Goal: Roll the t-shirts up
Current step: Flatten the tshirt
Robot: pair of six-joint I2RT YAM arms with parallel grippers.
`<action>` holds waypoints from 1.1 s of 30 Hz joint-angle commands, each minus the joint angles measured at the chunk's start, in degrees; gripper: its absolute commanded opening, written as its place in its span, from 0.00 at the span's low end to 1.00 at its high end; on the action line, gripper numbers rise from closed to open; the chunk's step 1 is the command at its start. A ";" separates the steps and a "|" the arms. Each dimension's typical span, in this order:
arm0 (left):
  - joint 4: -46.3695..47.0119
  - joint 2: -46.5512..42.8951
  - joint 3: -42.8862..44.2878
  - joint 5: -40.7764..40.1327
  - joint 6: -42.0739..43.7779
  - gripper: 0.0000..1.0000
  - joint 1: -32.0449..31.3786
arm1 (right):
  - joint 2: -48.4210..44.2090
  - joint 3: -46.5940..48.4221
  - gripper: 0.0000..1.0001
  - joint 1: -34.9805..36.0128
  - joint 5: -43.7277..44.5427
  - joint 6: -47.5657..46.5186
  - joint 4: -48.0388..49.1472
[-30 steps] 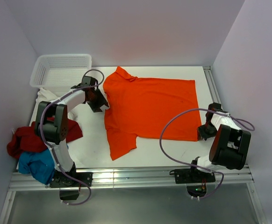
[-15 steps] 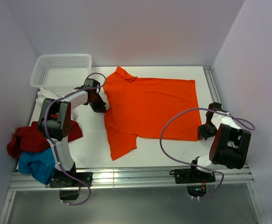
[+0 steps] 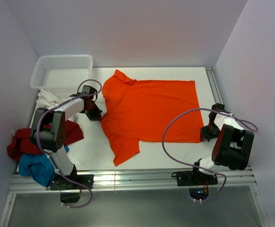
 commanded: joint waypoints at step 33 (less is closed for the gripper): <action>1.40 -3.08 2.17 -0.18 4.84 0.56 1.61 | 1.66 0.76 0.00 -0.67 -0.52 0.56 3.03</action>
